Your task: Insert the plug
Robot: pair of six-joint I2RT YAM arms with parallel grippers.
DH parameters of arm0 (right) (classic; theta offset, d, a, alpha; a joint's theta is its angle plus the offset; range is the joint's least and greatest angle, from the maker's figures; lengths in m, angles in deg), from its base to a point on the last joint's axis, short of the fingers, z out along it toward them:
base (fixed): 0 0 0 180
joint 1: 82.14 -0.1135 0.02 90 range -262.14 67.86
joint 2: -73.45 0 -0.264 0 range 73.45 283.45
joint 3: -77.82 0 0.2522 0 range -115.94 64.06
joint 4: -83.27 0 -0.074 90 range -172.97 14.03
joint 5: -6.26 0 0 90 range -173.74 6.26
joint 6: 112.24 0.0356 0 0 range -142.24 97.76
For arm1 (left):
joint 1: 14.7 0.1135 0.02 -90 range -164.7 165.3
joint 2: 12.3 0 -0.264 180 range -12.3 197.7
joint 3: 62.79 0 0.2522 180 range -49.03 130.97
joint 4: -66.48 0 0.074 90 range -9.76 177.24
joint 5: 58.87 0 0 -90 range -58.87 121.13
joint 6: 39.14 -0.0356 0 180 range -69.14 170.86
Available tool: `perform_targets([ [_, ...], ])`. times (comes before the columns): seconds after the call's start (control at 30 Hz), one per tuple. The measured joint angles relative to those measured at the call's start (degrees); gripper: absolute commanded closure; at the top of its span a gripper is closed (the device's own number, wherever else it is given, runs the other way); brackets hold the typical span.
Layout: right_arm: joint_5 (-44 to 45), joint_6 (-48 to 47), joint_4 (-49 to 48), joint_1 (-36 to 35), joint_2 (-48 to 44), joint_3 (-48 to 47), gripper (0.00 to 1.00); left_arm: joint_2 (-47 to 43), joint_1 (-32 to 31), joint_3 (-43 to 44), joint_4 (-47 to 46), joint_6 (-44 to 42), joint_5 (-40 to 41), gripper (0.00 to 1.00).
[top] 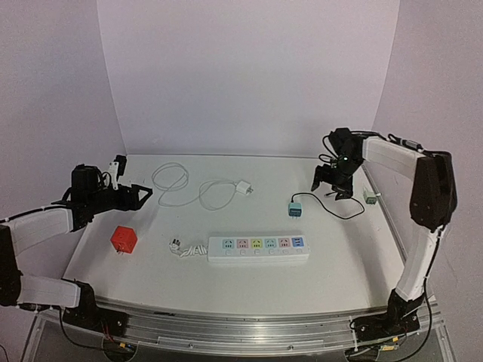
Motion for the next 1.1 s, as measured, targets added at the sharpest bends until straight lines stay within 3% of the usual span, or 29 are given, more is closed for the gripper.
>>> perform_targets([
  [0.2,3.52,-0.25,13.64,-6.30,14.93,-17.69,0.10,2.29,-3.69,1.08,1.33,-1.94,-0.15,0.09],
  [0.37,2.50,-1.24,18.11,-6.72,23.79,-27.81,0.15,3.82,-5.78,1.40,1.15,-2.89,-0.15,0.09],
  [0.77,-0.59,-2.97,21.06,-6.55,33.66,-37.78,0.28,6.59,-6.82,1.40,0.04,-3.93,0.23,0.09],
  [0.83,-0.85,-3.11,21.13,-6.69,34.51,-38.30,0.36,7.01,-6.82,1.40,-0.31,-4.09,0.35,0.09],
  [0.93,-1.05,-3.07,21.17,-6.95,35.25,-38.43,0.56,7.36,-6.85,1.40,-0.48,-4.29,0.38,0.09],
  [1.03,-0.78,-3.30,21.42,-7.07,35.43,-38.43,0.94,7.55,-6.93,1.40,-0.81,-4.72,0.42,0.09],
  [1.07,-0.69,-3.32,21.50,-7.09,35.49,-38.43,1.00,7.56,-6.95,1.40,-0.88,-4.91,0.40,0.09],
  [1.1,-0.59,-3.38,21.65,-7.10,35.51,-38.54,1.00,7.56,-6.96,1.40,-0.92,-5.10,0.40,0.09],
])
